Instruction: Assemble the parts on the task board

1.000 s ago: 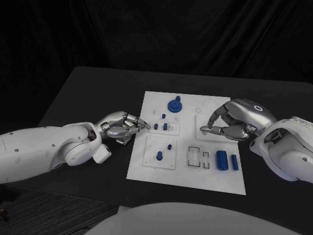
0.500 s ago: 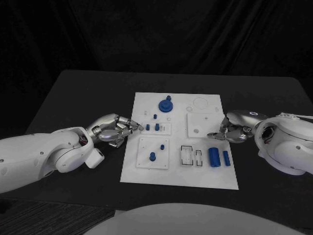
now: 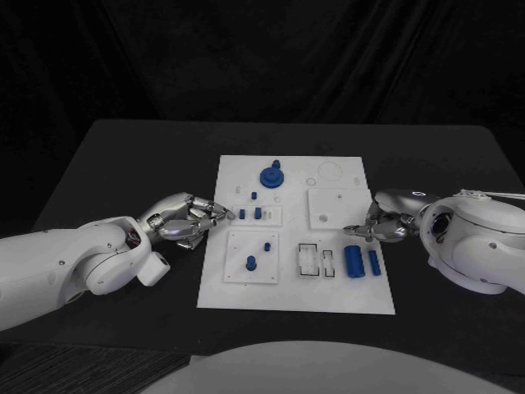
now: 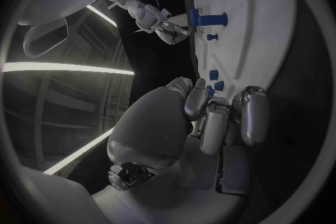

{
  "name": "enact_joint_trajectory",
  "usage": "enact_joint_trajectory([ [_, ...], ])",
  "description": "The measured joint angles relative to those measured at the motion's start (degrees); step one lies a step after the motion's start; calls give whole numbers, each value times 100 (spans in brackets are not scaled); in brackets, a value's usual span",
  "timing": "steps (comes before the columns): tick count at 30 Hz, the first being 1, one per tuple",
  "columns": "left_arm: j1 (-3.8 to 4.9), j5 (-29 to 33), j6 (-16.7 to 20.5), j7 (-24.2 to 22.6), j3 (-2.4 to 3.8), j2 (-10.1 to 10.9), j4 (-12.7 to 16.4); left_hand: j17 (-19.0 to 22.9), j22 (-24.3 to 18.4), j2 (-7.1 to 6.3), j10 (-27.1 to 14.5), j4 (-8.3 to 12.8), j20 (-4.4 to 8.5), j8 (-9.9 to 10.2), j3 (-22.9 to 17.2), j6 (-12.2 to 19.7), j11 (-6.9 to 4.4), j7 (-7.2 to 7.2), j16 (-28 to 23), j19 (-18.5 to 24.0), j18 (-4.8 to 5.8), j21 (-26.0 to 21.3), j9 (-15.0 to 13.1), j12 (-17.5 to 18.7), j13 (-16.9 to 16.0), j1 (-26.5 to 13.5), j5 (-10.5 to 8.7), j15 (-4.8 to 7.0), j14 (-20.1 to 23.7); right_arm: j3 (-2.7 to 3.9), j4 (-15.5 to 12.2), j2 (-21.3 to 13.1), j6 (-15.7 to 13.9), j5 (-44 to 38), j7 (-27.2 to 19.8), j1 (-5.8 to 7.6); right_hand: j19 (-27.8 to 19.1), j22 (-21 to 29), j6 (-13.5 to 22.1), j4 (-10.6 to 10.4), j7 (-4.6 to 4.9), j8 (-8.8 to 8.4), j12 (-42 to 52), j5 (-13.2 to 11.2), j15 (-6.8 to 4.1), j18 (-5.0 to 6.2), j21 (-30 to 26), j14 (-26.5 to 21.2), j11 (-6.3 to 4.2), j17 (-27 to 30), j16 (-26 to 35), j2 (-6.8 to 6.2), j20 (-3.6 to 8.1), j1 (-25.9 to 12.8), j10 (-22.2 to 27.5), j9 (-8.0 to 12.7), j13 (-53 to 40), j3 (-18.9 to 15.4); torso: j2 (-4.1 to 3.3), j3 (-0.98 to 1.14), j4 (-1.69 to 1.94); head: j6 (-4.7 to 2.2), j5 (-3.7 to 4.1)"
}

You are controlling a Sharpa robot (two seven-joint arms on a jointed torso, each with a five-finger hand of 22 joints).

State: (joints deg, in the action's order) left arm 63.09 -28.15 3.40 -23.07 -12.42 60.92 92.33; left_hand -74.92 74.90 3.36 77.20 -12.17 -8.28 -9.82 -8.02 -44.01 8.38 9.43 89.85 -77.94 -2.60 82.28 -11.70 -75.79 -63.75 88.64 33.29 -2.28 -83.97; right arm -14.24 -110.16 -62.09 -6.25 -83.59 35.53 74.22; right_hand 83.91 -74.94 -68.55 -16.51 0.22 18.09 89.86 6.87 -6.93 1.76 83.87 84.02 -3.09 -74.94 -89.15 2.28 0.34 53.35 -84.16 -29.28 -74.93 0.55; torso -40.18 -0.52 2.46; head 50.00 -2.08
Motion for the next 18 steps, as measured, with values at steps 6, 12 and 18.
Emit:
enact_joint_trajectory([
  [6, 0, 0, -4, 0, 0, -15, -8, 0, 0, 0, 12, -16, 0, 0, -16, 0, -9, 0, 0, 0, 0, 0, 0, 0, 0, 0, 0, 21, -17, 1, -113, -41, -15, 47, 74, -17, -5, 0, -63, 0, -63, 281, 0, 0, -65, 0, 27, 5, -51, 0, -1, -30, 69, -30, 11, -637, 0, -32, 0, -1, 0, 0, 48],
  [12, 0, 0, -7, 0, 0, -20, -14, 0, 0, 1, 13, -16, 0, 0, -16, 0, -11, 0, 0, 0, 0, 0, 0, 0, 0, -1, 0, 25, -14, 2, -214, -113, -7, 69, 153, -98, 15, 1, -7, -17, -92, 321, 0, 0, -65, 0, 27, 5, -71, 1, -2, -95, 89, -85, 31, -886, 1, -48, -5, -2, 1, 0, 71],
  [18, 0, 0, -12, 6, 0, -27, -22, 0, 0, 1, 14, -16, 0, 0, -16, 0, -11, 0, 0, 0, 0, 0, 0, 0, 0, -1, 0, 30, -8, -2, -299, -154, 9, 34, 227, -172, 15, 1, 257, -17, -68, 375, 0, -31, -65, 1, 27, 4, -91, 1, 24, -330, 88, -127, 11, -1267, 1, -48, -5, -2, 0, 0, 48],
])
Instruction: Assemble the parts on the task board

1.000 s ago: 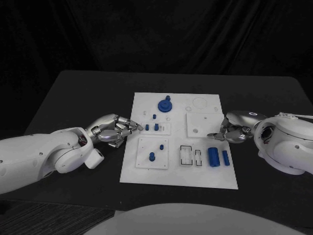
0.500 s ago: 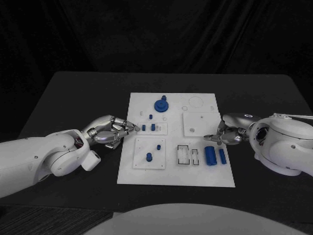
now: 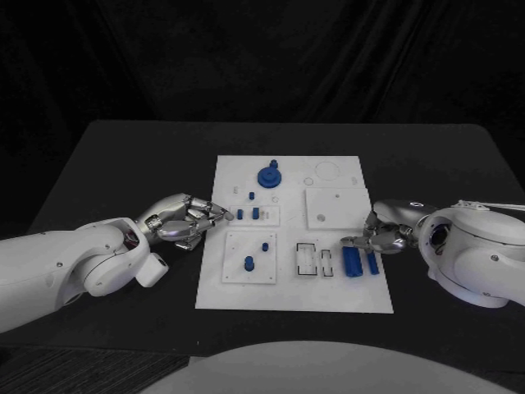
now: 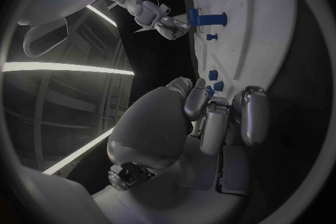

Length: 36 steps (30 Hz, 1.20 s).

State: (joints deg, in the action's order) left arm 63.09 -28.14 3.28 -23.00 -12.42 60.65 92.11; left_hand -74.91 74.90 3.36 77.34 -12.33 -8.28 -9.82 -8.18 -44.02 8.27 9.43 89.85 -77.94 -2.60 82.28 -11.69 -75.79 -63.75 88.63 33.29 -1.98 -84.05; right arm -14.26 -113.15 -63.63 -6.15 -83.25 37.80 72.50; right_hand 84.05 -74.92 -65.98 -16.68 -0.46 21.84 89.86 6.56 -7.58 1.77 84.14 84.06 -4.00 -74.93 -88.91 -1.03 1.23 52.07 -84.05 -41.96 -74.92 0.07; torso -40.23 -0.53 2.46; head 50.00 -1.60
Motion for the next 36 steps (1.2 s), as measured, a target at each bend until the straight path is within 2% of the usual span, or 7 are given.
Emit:
enact_joint_trajectory([
  [6, 0, 0, -8, 7, 0, -9, -3, 0, 0, 0, 1, 16, 0, 0, -17, 0, -1, 0, 0, 0, 0, 0, 0, 0, 0, 0, 0, -1, 0, 1, -25, -10, 34, -133, 60, -34, 0, 0, 151, -10, 5, 107, 0, -105, 0, 0, -28, 0, 0, 0, 21, -177, 0, -118, 0, -502, 0, 183, 4, 1, -2, 0, -5],
  [11, 0, 0, -16, 12, 0, -14, -8, 0, 0, 0, 2, 16, 0, 0, -16, 0, -1, 0, 0, 0, 0, 0, 0, 0, 0, 0, 0, -1, 1, 3, -51, -5, 40, -217, 86, -99, 0, 1, 193, -14, 5, 133, 0, -176, 0, 0, -98, 0, 0, 0, 57, -310, 0, -32, 0, -721, 1, 273, 7, 1, -2, 0, 9],
  [19, 0, 0, -30, 22, 0, -24, -15, 0, 0, 8, 2, 16, 0, 0, -16, 0, -1, 0, 0, 0, 0, 0, 1, 0, 0, -8, 0, -3, 1, 0, -71, 46, 25, -295, 99, -171, 0, 1, 205, 0, -7, 133, 0, -223, 1, 1, -127, 0, 0, 0, 98, -412, 0, 71, 0, -911, 1, 366, 6, 1, -2, 0, 3],
  [29, -1, 0, -59, 66, 0, -31, -31, 1, 0, -7, 5, 16, 0, 0, -16, 0, 2, 0, 0, 0, 1, 0, 1, 0, 0, -39, 0, -18, 1, 3, -42, 137, 0, -331, 93, -279, 0, 1, 246, 15, 16, 133, 0, -223, 1, 1, -127, 0, 1, 1, 128, -441, 0, 242, 0, -994, 1, 412, 3, 0, -2, 1, 14],
  [36, -1, 0, -77, 95, -1, -31, -31, 1, 0, -3, 11, 16, 0, 0, -16, 0, 5, 0, 0, 0, 1, 0, 1, 0, 0, -43, 0, -20, 0, 2, 27, 213, 67, -341, 96, -324, 0, 2, 295, 16, 26, 62, 0, -168, 1, 1, -183, -1, 0, 1, 172, -479, 0, 308, 0, -1020, 1, 413, 3, -1, -2, 0, -2],
])
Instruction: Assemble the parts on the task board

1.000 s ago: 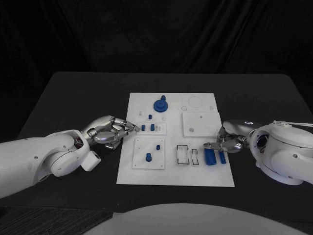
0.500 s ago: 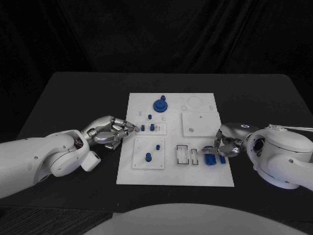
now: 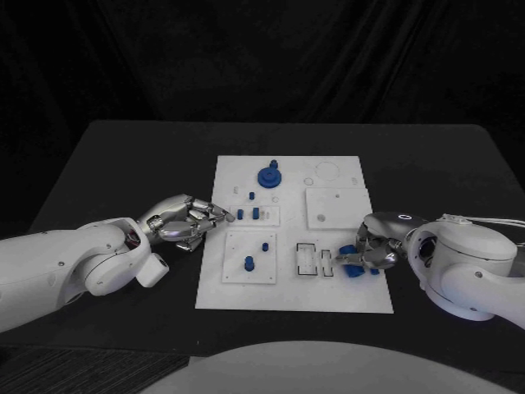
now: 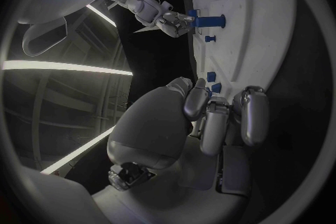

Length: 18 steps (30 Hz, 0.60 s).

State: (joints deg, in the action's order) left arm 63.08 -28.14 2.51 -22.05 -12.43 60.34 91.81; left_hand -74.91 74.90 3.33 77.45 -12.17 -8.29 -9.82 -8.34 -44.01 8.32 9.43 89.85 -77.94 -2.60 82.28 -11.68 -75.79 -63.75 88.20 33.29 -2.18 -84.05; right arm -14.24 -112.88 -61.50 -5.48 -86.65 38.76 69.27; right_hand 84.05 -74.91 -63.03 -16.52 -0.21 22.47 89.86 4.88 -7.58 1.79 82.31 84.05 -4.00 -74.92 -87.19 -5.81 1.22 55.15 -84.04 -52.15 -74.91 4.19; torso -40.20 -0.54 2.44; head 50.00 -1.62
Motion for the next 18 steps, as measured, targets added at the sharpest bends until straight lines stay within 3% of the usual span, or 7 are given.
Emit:
enact_joint_trajectory([
  [4, 0, 0, -8, 15, 0, 0, -1, 0, 0, -2, 1, 0, 0, 0, 0, 0, 1, 0, 0, 0, 0, 0, 0, 0, 0, 1, 0, -1, 0, 4, 32, 28, 77, -3, 3, -8, 0, 0, 3, 0, -3, -69, 0, 155, 0, 0, -29, 0, 0, 0, 41, 3, 0, 87, 0, -29, 0, 0, -1, 1, 1, 1, 0],
  [7, 0, 0, -15, 21, 0, 0, -1, 0, 0, -9, 2, 0, 0, 0, 0, 0, 0, 0, 0, 0, 0, 0, 0, 0, 0, 9, 0, -2, 0, 7, 59, 62, 150, -5, 3, -18, 0, 0, 51, 1, 10, -153, 0, 400, 0, 0, -74, 0, 0, 0, 73, 18, 0, 139, 0, -53, 0, 1, -1, 1, 2, 1, -9],
  [11, 0, 0, -26, 29, 0, -2, -1, 0, 0, -15, 3, -16, 0, 0, -16, 0, 1, 0, 0, 0, -1, 0, 0, 0, 0, 15, 0, -3, -1, 29, 79, 114, 217, -12, 1, -35, -21, 0, 97, 90, 37, -283, 0, 1177, 2, 0, -133, 0, 2, 0, 135, 15, -21, 378, 1, -110, 0, 90, 0, 1, 1, 1, -29],
  [13, 0, 0, -29, 33, 0, -4, -1, 0, 0, -15, 3, -16, 0, 0, -15, 0, 1, 0, 0, 0, -1, 0, 0, 0, 0, 15, 0, -4, -1, 38, 85, 130, 233, -20, -3, -47, -21, 0, 111, 98, 33, -314, 0, 1382, 4, 0, -133, 0, 3, 0, 139, 10, -21, 417, 0, -133, 0, 98, 0, 1, 1, 1, -36],
  [16, 0, 0, -35, 38, 0, -8, -1, 0, 0, -15, 4, -16, 0, 0, -15, 0, 2, 0, 0, 0, -1, 0, 0, 0, 0, 15, 0, -16, 2, 46, 86, 143, 235, -28, -21, -60, -21, 0, 122, 97, 42, -386, 0, 2133, 22, 0, -133, 0, 13, 0, 139, 6, -21, 569, -8, -153, 0, 115, 0, 1, 1, 1, -49],
  [18, 0, 0, -39, 42, 0, -11, -1, 0, 0, -15, 5, -16, 0, 0, -15, 0, 2, 0, 0, 0, -1, 0, 0, 0, 0, 15, 0, -8, 13, 47, 87, 148, 222, -33, -41, -71, -21, 1, 146, 73, 39, -414, 0, 2761, 24, 1, -133, -2, 23, 0, 139, -76, -21, 651, 1, -169, 0, 139, 0, 1, 1, 1, -53],
])
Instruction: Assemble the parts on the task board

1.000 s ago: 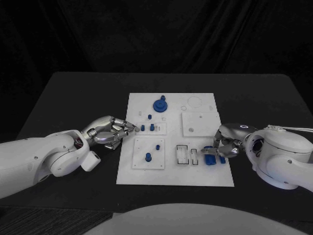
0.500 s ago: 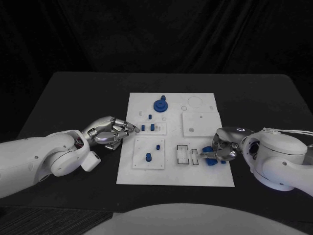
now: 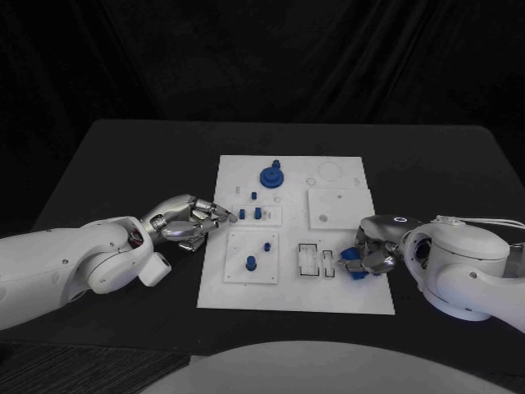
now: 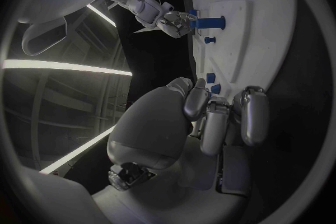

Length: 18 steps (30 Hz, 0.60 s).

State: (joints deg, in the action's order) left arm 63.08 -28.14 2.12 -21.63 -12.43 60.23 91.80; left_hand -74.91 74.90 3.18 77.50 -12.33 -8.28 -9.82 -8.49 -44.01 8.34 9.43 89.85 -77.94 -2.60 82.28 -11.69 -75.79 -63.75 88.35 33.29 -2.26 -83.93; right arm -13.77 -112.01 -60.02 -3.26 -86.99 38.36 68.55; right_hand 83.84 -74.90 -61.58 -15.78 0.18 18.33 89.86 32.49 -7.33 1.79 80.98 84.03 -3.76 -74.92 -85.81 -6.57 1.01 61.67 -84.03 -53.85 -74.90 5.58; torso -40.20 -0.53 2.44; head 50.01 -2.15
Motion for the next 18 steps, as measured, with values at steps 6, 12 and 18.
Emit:
enact_joint_trajectory([
  [6, 0, 0, -11, 12, 0, -15, -10, 0, 0, 0, 0, 0, 0, 0, 0, 0, 0, 0, 0, 0, 0, 0, 0, 0, 0, 0, 0, 7, 11, -11, -11, -12, -108, 6, -63, -25, 0, -5, -4, -127, -21, -98, 0, 1341, 24, 0, 0, 6, 11, 0, 0, -165, 0, 165, 1, -79, -4, 127, 0, 1, 0, 0, -8],
  [12, -1, 0, -30, 0, 1, -25, -1, 0, 0, 0, 1, 4, 0, 0, -49, 0, 0, 0, 0, 0, 0, 0, -2, 0, 0, 0, 0, 9, 9, -37, -97, -96, -343, 136, -159, -52, 0, -4, -4, -213, -21, -152, 0, 1544, 20, 0, 28, -3, -32, 0, -1, -225, 0, 225, 7, -109, -4, 212, -3, 1, 1, 0, -9],
  [18, -2, 0, -49, -31, -1, -25, 15, 0, 0, 1, 1, 8, 0, 0, -56, 0, 0, 0, 0, 0, 0, 0, -6, 0, 0, -1, 0, 22, -4, -48, -256, -169, -730, 380, -301, -33, 0, -4, -4, -213, -21, -125, 0, 1544, 19, 0, 46, -20, -32, 0, -3, -247, 0, 247, 8, -109, -4, 213, -2, 1, -1, 0, -9],
])
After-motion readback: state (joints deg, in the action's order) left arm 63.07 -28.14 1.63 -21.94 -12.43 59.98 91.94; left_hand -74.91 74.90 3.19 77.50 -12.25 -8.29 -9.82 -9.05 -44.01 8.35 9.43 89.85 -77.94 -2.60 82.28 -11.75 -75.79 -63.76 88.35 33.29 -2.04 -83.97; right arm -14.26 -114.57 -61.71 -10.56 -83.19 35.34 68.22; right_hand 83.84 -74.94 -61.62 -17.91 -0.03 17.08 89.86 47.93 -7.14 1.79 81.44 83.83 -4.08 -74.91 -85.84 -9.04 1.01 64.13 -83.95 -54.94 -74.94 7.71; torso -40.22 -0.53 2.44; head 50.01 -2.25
